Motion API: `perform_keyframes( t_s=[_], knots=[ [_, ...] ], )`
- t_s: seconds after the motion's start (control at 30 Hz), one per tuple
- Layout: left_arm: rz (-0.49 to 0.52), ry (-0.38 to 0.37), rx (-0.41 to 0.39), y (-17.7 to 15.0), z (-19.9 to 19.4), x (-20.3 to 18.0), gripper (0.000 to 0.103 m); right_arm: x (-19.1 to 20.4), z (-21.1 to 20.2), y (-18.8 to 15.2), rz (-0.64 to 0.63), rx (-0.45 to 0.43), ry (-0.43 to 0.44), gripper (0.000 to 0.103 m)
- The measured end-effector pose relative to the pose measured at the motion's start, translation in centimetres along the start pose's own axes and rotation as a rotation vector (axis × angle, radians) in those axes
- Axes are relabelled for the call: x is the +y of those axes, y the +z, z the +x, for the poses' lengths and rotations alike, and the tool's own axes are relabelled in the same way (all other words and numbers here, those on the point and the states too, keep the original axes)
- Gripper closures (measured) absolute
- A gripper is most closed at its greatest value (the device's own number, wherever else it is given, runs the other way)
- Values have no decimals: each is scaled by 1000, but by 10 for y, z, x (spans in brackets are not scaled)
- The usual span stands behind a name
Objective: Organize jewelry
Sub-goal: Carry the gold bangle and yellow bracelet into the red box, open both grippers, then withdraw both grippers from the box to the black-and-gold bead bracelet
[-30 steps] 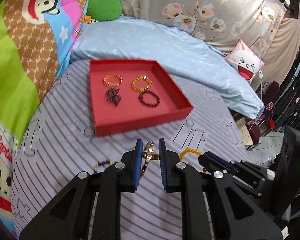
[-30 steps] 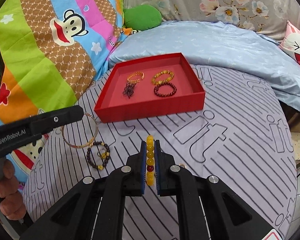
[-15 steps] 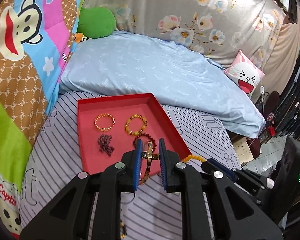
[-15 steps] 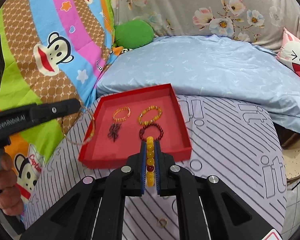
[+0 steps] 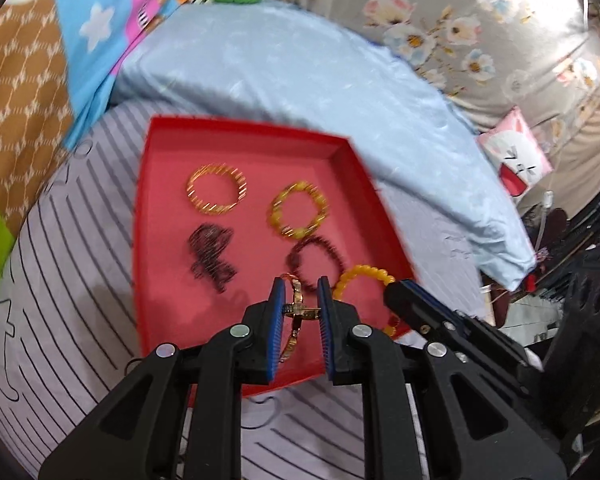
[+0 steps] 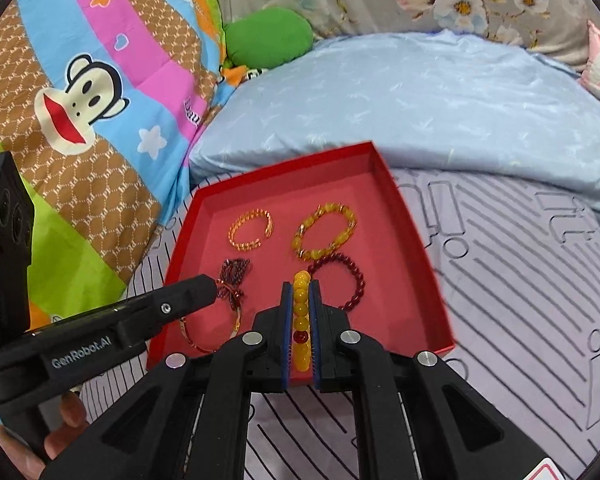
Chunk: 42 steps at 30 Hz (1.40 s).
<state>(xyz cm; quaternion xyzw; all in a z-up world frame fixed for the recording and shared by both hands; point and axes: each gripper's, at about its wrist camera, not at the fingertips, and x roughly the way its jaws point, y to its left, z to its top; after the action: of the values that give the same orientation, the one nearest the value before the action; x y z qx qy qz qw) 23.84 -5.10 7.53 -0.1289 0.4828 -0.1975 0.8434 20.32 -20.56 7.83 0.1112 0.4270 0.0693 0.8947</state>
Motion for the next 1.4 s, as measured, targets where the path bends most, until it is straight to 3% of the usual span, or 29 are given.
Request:
perform_keyframes(
  t_s=[0.33, 0.47, 0.73, 1.0, 1.4],
  knots=[
    [51, 254, -11, -11, 16, 25, 87, -3, 24, -9, -37, 34, -70, 95],
    [66, 309, -27, -9, 15, 27, 78, -7, 20, -5, -37, 4, -93, 76],
    [119, 280, -57, -5, 11, 5, 61, -12, 1, -1, -6, -40, -88, 71],
    [125, 307, -111, -14, -12, -1, 60, -10, -26, -20, -36, -64, -125, 68],
    [78, 333, -130, -50, -53, 18, 60, -3, -52, -57, -24, -51, -96, 68]
  ],
)
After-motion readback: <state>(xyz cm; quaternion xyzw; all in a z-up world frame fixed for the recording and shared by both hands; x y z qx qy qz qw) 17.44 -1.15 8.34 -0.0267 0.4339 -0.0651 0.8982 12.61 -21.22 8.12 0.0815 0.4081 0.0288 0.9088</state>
